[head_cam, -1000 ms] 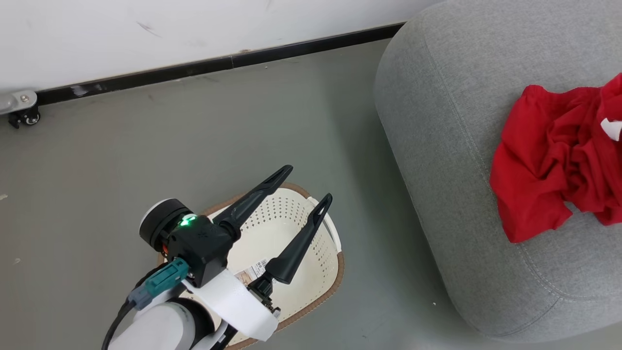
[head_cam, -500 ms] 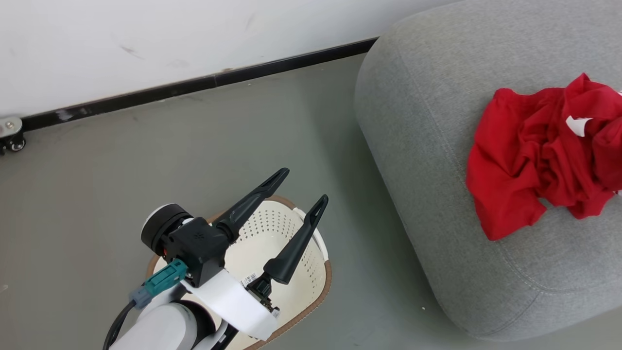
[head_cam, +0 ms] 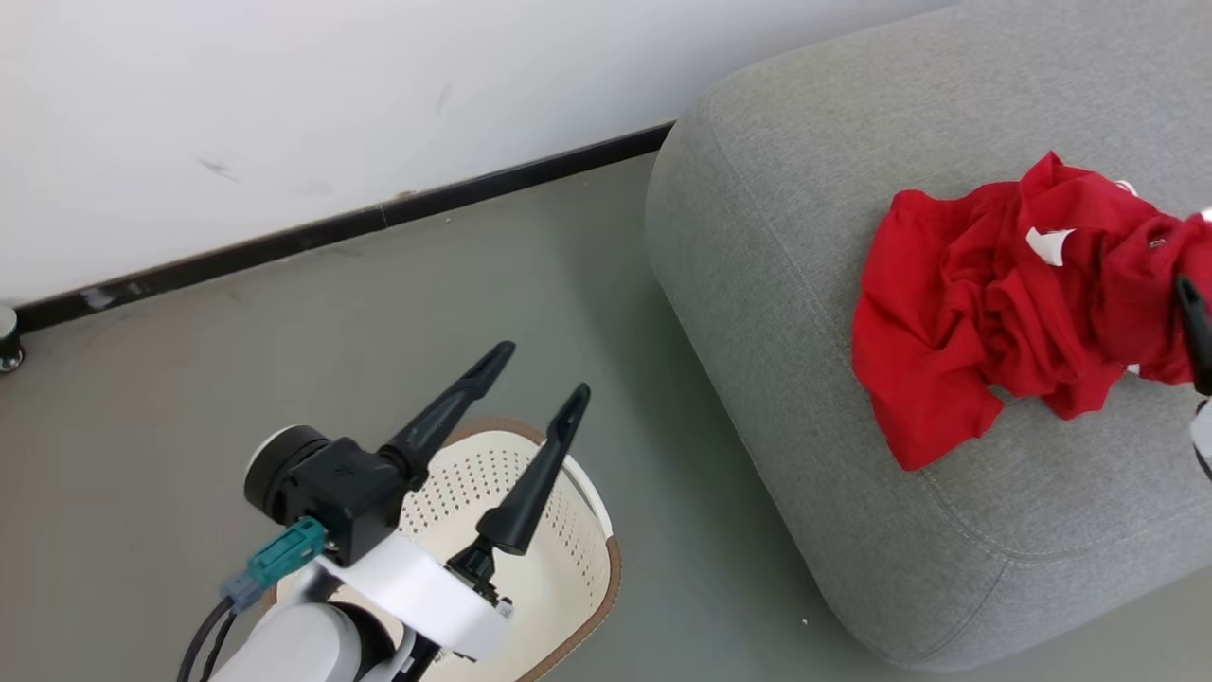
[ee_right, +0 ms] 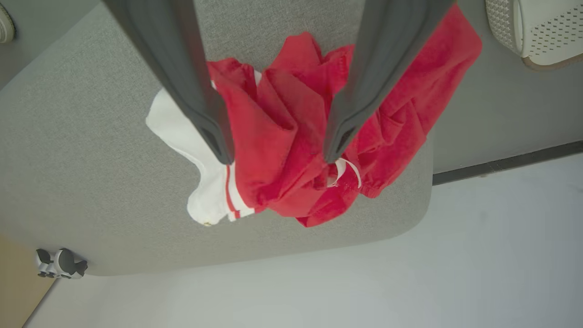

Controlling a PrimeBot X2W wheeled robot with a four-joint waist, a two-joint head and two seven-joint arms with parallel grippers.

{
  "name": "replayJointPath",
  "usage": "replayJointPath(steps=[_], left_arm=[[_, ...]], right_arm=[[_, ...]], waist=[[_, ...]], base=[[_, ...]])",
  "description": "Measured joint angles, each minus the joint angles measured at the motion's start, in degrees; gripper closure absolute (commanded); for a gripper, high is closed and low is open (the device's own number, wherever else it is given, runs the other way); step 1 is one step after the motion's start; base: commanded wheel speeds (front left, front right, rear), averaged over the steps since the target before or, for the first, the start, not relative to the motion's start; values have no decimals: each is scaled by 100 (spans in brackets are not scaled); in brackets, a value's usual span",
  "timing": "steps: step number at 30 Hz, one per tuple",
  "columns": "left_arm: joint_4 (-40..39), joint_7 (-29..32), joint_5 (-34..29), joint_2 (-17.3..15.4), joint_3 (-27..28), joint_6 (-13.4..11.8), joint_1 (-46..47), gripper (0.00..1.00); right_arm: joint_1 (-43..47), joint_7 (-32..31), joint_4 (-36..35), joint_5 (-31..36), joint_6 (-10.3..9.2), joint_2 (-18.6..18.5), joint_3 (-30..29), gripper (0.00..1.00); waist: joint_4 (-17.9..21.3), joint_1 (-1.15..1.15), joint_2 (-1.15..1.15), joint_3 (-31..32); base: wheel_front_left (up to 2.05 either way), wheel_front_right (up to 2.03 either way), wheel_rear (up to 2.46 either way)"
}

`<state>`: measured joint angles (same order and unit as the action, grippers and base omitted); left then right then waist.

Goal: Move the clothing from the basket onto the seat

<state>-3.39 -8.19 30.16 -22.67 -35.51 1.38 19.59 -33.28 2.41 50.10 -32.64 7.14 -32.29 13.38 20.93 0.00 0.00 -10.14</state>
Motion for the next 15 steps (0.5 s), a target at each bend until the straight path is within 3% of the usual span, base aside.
replayJointPath(steps=[15], left_arm=[[247, -347, 169, -2, 390, -434, -691, 0]], right_arm=[[42, 30, -1079, -81, 0, 191, 535, 0]], waist=[[-68, 0, 0, 537]], base=[[0, 0, 0]])
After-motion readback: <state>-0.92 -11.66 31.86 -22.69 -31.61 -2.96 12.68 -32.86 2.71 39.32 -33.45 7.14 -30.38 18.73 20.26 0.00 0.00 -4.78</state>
